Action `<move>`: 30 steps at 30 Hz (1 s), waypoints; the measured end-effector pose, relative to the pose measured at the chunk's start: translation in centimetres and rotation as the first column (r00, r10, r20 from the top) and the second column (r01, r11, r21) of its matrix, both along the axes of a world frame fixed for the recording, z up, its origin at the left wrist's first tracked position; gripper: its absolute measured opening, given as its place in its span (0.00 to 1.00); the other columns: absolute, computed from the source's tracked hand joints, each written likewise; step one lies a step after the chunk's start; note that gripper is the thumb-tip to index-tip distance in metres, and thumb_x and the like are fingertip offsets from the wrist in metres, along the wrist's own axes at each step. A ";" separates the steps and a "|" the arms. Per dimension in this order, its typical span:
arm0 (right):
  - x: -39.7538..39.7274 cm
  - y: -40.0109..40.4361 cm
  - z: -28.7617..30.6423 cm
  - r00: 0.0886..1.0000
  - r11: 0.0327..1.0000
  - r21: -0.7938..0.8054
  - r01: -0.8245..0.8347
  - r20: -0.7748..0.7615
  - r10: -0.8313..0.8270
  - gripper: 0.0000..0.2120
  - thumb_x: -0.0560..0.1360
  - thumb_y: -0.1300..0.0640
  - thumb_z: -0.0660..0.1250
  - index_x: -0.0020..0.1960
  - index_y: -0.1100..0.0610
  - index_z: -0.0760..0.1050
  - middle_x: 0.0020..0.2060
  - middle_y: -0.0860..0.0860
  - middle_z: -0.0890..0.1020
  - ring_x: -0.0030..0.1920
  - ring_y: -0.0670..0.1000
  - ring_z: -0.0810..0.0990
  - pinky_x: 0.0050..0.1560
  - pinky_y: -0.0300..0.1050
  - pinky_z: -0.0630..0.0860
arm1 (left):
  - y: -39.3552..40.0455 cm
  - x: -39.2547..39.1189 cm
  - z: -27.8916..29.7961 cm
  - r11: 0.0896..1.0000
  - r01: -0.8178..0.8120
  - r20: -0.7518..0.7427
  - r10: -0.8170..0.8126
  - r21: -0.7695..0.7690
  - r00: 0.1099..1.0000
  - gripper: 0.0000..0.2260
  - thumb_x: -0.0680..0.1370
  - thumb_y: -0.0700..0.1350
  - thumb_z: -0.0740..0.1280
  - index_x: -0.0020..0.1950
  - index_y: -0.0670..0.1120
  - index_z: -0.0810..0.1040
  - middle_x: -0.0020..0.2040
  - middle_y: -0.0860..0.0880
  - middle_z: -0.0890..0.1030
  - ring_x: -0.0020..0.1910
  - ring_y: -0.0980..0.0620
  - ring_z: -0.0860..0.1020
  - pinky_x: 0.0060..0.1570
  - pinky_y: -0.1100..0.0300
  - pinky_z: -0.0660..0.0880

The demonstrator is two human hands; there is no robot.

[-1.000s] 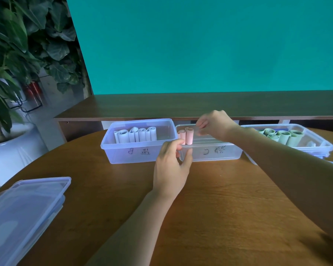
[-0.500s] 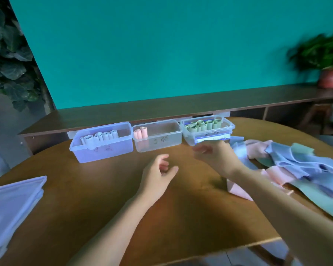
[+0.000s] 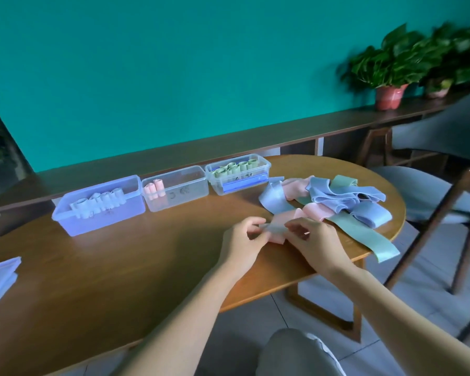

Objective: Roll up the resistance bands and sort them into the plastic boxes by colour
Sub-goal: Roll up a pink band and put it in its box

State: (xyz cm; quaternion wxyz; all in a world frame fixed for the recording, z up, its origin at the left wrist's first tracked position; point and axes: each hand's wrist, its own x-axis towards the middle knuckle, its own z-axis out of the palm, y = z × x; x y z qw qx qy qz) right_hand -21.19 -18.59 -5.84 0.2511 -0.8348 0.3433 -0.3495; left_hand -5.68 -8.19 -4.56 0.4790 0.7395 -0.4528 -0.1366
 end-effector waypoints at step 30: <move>3.1 18.3 14.3 0.588 0.602 0.160 -0.783 0.509 0.629 0.10 0.75 0.60 0.74 0.56 0.59 0.83 0.45 0.58 0.87 0.45 0.58 0.87 0.51 0.52 0.83 | 20.4 0.1 15.3 0.828 -0.231 -0.113 0.201 -0.510 0.973 0.06 0.78 0.38 0.72 0.53 0.45 0.85 0.48 0.52 0.87 0.48 0.56 0.83 0.48 0.64 0.77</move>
